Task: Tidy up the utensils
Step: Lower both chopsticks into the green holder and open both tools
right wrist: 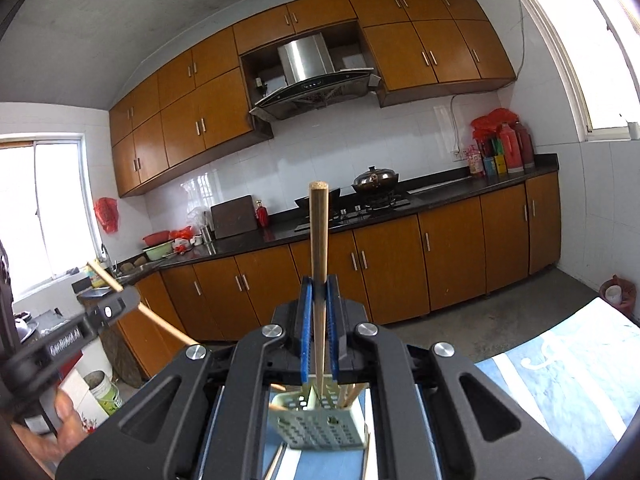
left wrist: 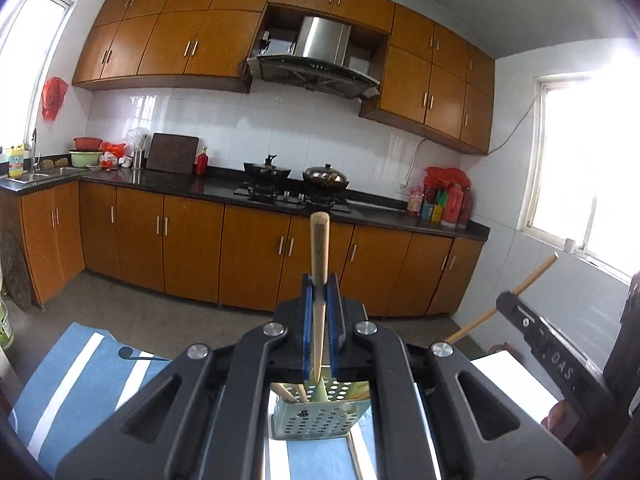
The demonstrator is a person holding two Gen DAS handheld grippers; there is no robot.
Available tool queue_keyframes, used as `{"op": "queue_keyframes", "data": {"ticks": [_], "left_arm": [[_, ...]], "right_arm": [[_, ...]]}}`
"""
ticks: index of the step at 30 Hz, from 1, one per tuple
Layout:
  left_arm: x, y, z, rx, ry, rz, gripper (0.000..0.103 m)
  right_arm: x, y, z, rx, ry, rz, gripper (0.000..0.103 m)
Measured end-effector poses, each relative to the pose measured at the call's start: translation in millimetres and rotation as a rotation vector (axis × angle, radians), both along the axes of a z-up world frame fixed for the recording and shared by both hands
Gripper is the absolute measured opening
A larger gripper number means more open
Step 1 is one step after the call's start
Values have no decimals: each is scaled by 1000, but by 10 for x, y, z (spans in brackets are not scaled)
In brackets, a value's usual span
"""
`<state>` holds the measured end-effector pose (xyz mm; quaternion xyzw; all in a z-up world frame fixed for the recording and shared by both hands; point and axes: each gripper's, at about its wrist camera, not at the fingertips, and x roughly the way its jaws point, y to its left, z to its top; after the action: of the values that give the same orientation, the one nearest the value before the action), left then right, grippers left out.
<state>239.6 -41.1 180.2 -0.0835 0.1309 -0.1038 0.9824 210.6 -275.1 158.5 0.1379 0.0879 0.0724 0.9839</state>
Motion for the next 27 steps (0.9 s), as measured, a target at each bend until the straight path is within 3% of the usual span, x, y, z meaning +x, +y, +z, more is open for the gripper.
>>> {"op": "queue_keyframes", "data": {"ticks": [7, 14, 19, 24, 27], "left_arm": [[265, 4, -275, 6, 56, 0, 8], [462, 5, -461, 11, 109, -8, 8], [485, 76, -499, -4, 135, -2, 9], [389, 158, -459, -8, 133, 12, 10], [277, 250, -432, -16, 133, 22, 10]], "right_arm": [[361, -9, -281, 36, 104, 7, 8], [453, 25, -460, 38, 170, 30, 8], [395, 32, -434, 29, 173, 35, 9], [260, -30, -358, 25, 162, 15, 20], [125, -81, -330, 15, 159, -2, 20]]}}
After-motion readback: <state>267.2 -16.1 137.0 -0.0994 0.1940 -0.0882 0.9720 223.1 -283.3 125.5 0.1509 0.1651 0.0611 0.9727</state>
